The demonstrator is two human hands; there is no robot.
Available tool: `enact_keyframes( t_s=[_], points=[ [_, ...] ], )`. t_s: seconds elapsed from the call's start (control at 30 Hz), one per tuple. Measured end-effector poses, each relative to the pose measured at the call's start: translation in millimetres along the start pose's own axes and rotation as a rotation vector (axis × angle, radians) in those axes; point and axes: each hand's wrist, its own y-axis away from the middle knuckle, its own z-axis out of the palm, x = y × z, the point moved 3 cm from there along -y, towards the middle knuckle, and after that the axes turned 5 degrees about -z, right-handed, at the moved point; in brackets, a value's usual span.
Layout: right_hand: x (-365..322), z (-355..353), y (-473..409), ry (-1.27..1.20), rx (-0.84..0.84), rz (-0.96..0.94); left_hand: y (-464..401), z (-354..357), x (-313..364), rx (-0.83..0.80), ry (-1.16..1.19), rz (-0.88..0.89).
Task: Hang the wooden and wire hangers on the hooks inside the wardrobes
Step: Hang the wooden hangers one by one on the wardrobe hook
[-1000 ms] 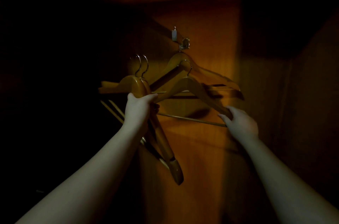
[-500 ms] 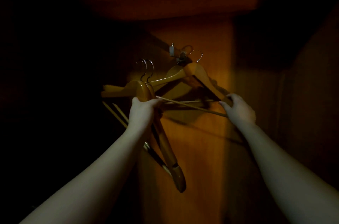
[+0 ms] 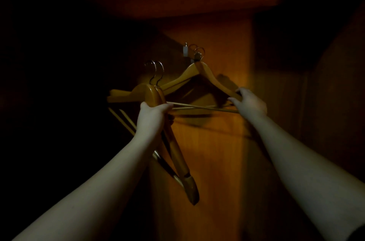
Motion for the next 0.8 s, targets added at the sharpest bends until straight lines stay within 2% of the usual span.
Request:
enact_keyframes(
  t_s=[0.27, 0.43, 0.8],
  points=[
    [-0.1, 18.8, -5.2, -0.031, -0.025, -0.025, -2.1, -2.0, -5.3, -0.005, 0.012, -0.033],
    [4.1, 26.7, -10.2, -0.037, 0.023, -0.064, -2.7, -2.7, -9.0, -0.022, 0.02, -0.042],
    [15.9, 28.8, -30.0, -0.047, 0.125, -0.026, 0.4, 0.4, -18.7, -0.028, 0.02, -0.078]
  ],
)
